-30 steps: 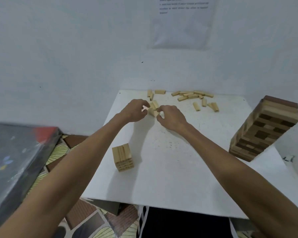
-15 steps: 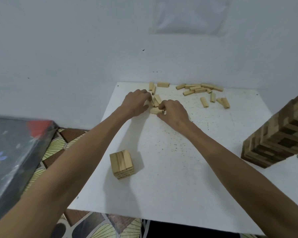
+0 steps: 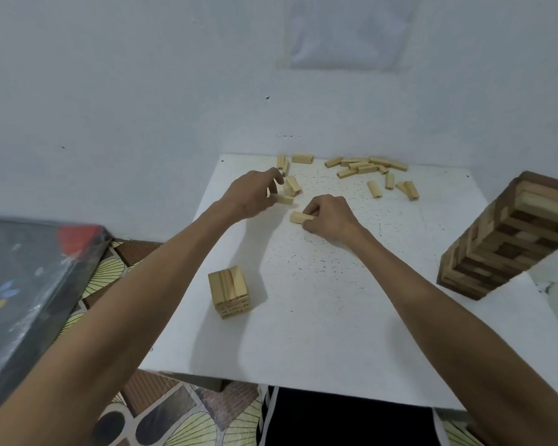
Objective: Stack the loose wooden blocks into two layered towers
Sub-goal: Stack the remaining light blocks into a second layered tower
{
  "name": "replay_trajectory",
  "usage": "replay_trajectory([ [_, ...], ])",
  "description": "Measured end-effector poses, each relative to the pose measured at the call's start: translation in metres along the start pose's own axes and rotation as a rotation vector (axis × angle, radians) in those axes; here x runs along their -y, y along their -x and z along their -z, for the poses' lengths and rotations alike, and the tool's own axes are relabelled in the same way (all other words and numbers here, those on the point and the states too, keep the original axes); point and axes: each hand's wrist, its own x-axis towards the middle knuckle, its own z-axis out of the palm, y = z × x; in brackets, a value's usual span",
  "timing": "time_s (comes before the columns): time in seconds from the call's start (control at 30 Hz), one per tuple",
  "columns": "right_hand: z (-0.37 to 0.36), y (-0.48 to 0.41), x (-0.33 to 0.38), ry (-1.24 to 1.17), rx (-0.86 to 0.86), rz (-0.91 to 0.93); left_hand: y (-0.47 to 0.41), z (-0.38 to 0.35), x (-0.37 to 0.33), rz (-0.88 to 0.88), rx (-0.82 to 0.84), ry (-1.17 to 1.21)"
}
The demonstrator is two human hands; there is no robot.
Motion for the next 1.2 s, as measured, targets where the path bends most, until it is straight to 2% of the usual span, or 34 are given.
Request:
replay_trajectory([
  [0.17, 0.01, 0.035, -0.011, -0.082, 0.003, 0.021, 0.025, 0.004, -0.038, 0.026, -0.013, 0.07],
  [0.37, 0.03, 0.106, -0.035, -0.124, 0.019, 0.065, 0.08, -0.017, -0.102, 0.104, -0.124, 0.331],
  [0.63, 0.035, 0.18, -0.068, -0.184, 0.152, 0.027, 0.149, -0.073, -0.145, 0.171, -0.195, 0.435],
  [0.73, 0.028, 0.187, -0.074, -0.187, 0.098, 0.06, 0.158, -0.085, -0.146, 0.199, -0.162, 0.443],
  [0.83, 0.019, 0.188, -0.08, -0.063, -0.039, 0.143, 0.16, -0.093, -0.143, 0.187, -0.163, 0.422],
  [0.9, 0.012, 0.189, -0.084, 0.08, -0.071, 0.228, 0.159, -0.096, -0.142, 0.165, -0.183, 0.369],
  [1.0, 0.008, 0.19, -0.089, 0.161, -0.123, 0.353, 0.154, -0.1, -0.138, 0.168, -0.198, 0.349],
  [1.2, 0.016, 0.189, -0.094, 0.214, -0.061, 0.36, 0.145, -0.101, -0.138, 0.147, -0.163, 0.334],
])
